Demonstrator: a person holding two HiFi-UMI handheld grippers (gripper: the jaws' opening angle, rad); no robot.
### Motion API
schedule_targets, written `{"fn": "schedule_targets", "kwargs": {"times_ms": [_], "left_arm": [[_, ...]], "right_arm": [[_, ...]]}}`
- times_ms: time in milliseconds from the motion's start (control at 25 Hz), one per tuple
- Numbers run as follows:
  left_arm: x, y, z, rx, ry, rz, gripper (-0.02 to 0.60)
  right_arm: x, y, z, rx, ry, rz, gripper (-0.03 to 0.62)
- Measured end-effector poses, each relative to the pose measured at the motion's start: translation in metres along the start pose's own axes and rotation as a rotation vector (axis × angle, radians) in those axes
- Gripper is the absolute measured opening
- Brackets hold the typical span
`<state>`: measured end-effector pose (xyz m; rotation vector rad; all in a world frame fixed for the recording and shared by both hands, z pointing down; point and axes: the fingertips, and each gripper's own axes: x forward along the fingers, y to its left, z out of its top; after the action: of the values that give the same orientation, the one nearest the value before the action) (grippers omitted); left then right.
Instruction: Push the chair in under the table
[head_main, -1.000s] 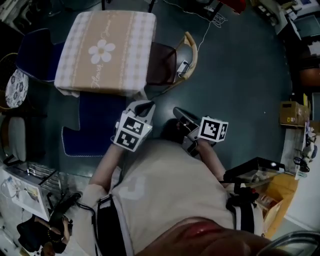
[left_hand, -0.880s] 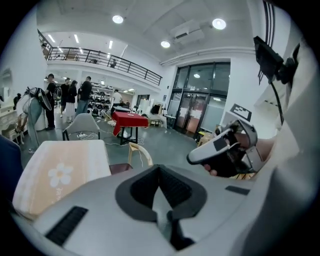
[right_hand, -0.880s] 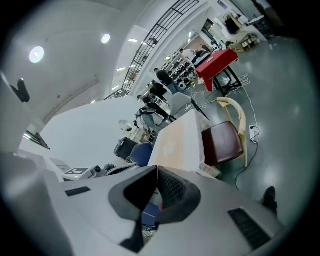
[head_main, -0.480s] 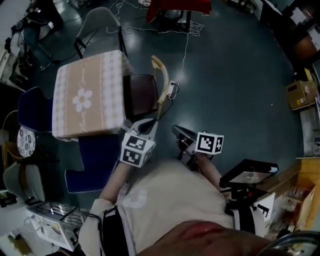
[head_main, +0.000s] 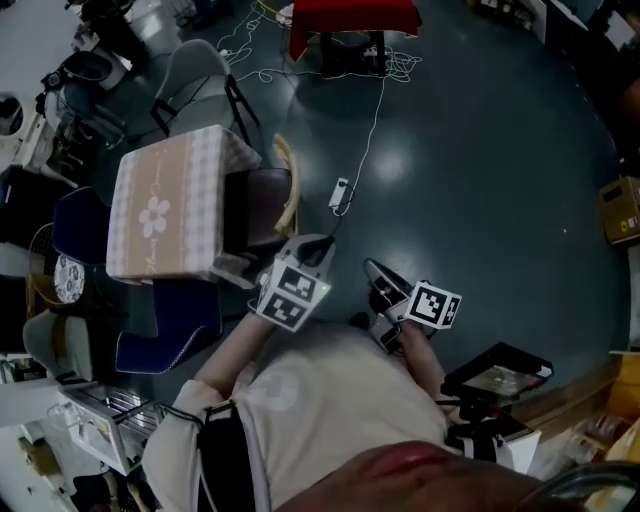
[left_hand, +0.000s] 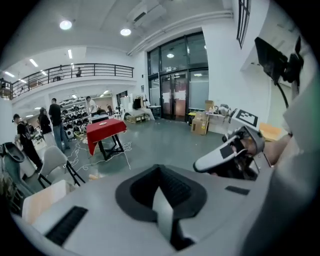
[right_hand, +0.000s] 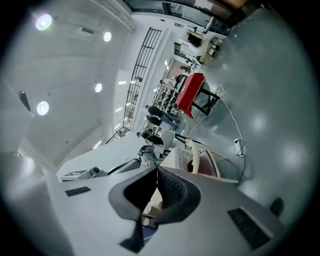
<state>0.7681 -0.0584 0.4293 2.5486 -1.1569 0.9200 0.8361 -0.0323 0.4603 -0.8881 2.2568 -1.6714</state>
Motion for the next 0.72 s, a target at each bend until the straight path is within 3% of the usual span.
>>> {"fn": "schedule_targets", "kwargs": {"times_ms": [240,480,640,720], "left_arm": [[0.014,0.010,0.023,-0.007,-0.035,0.062,0.008],[0.048,0.015,0.016,-0.008,-0.003,-0.024,0.008],[0.081,0.046,0.044,-0.050,-0.033,0.022,0.008],[0.100,0.054,0.063,-0.034,-0.052,0.030,0.008]], "right_arm": [[0.011,0.011,0.044,-0.139,0.045,0.100,0.011],[0.011,-0.017,0.047,-0.050,0.025,-0.016,0.011],[0.035,-0.039,0.094,-0.051,0.092,-0.031,0.011],[0.046,-0.046,0.122,-0.050,0.113,-0.016,0.011]]}}
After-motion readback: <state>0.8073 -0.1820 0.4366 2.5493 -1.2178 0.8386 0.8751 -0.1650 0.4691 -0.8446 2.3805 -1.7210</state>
